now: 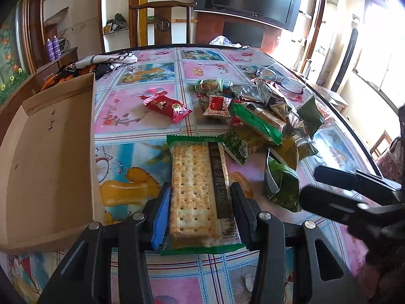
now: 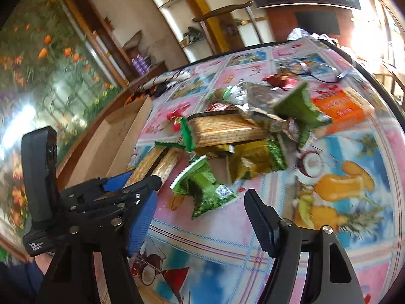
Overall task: Organize snacks
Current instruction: 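Lift the cracker pack with the left gripper while the right gripper grasps a green snack bag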
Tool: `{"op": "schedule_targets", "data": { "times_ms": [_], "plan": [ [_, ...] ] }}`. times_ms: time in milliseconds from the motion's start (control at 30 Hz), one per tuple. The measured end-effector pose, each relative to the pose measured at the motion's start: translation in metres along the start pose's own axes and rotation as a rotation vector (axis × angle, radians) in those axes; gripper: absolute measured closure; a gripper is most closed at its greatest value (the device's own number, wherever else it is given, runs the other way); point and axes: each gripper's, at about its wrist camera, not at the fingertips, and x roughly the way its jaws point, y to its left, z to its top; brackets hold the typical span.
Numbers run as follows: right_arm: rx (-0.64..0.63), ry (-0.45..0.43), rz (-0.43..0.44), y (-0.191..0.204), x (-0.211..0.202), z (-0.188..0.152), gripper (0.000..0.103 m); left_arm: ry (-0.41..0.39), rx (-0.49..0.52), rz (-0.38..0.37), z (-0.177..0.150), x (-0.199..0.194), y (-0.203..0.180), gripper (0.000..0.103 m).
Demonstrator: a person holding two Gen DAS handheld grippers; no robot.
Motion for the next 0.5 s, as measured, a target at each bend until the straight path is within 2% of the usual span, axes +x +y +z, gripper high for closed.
{"op": "schedule_targets", "data": {
  "times_ms": [133,233,267,367,500],
  "plan": [
    [-0.09,0.074,-0.031,0.009,0.027,0.013,0.029,-0.011,-0.011,0.017,0.001,-0.001,0.003,0.058],
    [-0.116,0.113,-0.044,0.01,0.043,0.015,0.036,-0.018,-0.011,0.027,0.001,-0.002,0.003,0.058],
    [-0.119,0.118,-0.041,0.01,0.045,0.015,0.043,-0.019,-0.011,0.029,0.001,-0.002,0.003,0.058],
    [-0.125,0.11,-0.033,0.007,0.044,0.013,0.054,-0.026,-0.003,0.036,0.001,-0.002,0.001,0.058],
    [-0.12,0.085,-0.054,0.008,0.038,0.011,0.06,-0.031,-0.001,0.041,0.001,-0.003,0.001,0.058]
  ]
}}
